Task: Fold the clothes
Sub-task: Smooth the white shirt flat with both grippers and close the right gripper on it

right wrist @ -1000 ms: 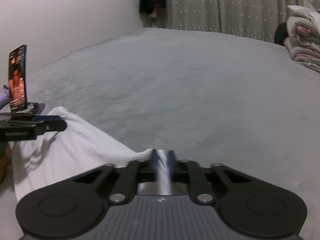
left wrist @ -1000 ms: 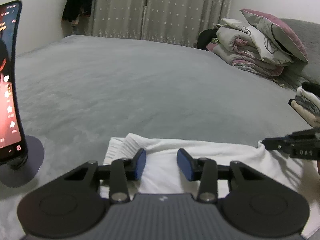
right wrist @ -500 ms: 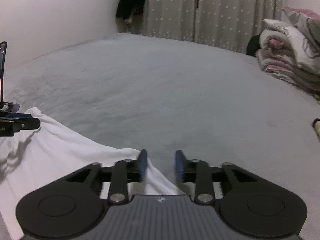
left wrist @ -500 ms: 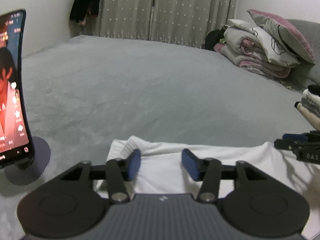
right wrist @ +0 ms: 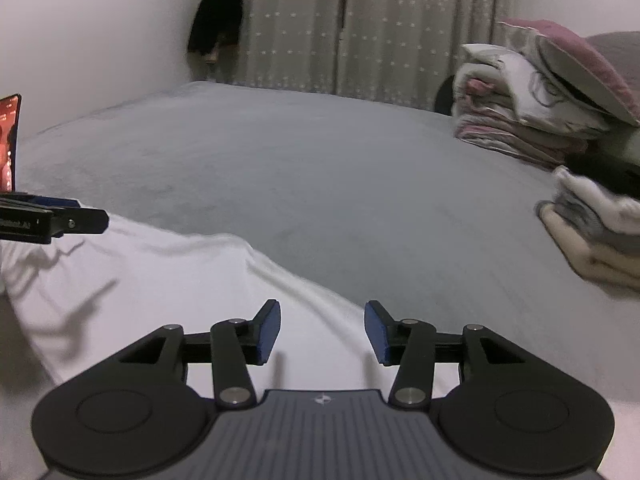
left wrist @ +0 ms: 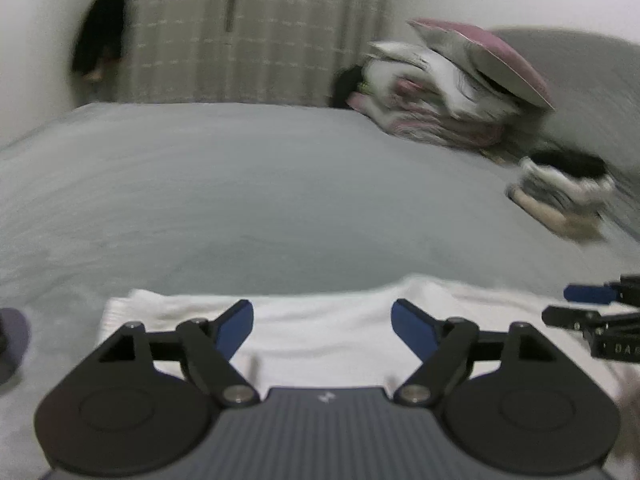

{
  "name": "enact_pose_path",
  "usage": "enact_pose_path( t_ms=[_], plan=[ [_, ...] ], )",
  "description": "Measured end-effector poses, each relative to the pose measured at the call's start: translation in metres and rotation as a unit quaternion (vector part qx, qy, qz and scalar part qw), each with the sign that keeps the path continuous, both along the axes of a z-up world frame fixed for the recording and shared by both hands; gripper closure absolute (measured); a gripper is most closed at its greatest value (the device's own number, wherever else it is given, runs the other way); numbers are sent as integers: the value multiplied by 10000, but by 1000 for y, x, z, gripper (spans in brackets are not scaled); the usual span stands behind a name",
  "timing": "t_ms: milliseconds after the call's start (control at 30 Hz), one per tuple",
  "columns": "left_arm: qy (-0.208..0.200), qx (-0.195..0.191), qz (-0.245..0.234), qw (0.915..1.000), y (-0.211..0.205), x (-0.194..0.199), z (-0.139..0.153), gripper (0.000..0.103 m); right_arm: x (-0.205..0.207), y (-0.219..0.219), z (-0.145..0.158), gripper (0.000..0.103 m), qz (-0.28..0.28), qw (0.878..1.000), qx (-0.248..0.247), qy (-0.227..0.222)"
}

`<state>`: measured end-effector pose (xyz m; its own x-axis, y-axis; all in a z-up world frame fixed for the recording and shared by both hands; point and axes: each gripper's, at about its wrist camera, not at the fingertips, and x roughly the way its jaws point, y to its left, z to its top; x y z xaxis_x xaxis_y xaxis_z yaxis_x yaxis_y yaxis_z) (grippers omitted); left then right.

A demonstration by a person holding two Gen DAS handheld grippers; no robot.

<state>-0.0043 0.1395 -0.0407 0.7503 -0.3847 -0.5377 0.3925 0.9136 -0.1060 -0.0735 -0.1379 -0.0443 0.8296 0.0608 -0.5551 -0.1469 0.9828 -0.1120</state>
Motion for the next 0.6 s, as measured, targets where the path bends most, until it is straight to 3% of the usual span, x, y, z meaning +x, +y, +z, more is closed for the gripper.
enact_pose_path(
  t_ms=[200,400,600],
  plan=[
    [117,375,-453,9982,-35,-8,-3,17,-39,-28,-12,55,-534,9985,65,84],
    [126,238,-801,9964,-64,-11,3,14,-76,-71,-18,53,-1078,9937,291,102],
    [70,443,-1294,9906,-109,-20,-1,12,-112,-119,-17,50,-1510,9876,437,-32]
  ],
)
